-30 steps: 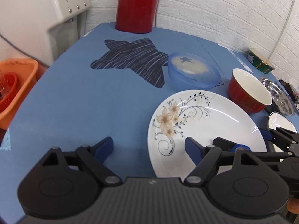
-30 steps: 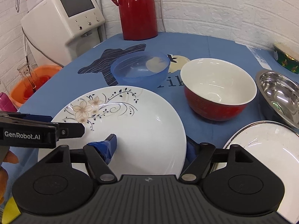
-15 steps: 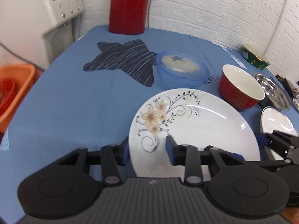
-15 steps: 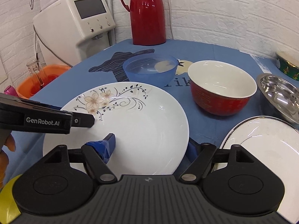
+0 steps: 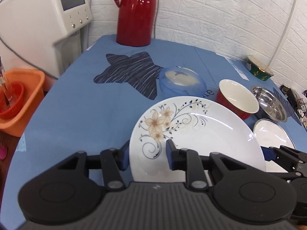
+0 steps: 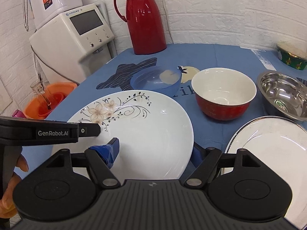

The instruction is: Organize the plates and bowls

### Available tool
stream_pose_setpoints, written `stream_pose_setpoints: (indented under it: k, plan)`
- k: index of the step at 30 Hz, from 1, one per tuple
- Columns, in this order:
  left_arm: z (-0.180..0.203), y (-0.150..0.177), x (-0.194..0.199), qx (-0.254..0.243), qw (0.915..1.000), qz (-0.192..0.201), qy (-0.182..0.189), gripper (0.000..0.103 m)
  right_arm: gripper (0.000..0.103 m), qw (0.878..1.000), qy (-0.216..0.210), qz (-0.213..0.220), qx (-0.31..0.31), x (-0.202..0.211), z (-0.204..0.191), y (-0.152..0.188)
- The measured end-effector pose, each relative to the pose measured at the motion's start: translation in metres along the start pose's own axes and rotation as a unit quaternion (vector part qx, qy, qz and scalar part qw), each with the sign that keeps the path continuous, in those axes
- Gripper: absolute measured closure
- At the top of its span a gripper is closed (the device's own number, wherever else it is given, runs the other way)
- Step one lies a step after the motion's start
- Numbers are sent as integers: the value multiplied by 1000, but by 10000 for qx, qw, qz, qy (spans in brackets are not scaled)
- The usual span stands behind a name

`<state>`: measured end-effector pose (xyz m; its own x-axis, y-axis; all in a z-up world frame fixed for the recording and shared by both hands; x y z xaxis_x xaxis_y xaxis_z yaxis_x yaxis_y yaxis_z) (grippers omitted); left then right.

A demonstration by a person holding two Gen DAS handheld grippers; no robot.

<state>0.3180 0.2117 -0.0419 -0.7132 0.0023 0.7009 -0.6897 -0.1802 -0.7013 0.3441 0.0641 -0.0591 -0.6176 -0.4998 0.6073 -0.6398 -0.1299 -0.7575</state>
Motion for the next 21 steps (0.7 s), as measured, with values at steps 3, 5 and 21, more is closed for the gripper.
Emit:
stream_pose_setpoints:
  k: [3, 5, 21]
  plan:
    - [2, 13, 20, 34, 10000, 19, 70, 81, 40, 10000, 0, 88, -13, 16, -5, 5]
    - [3, 26, 32, 29, 10000, 17, 66, 80, 40, 9999, -20, 144, -32, 28, -9, 11]
    - [2, 123, 88, -51, 10000, -63, 46, 80, 40, 9997, 9, 153, -192, 93, -45, 95]
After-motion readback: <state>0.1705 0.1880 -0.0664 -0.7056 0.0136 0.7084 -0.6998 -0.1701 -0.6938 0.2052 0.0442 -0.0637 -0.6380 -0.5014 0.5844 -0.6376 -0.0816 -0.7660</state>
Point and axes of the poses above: each gripper's, at about its wrist camera, not at the fingertips, and x roughly against the way its jaws point, z to its right, y to its underside, the point moved 9 cm from there along -x, roughly the way its jaws point, and after that the axes turned 3 degrees about -x, right-handed, at the moved point
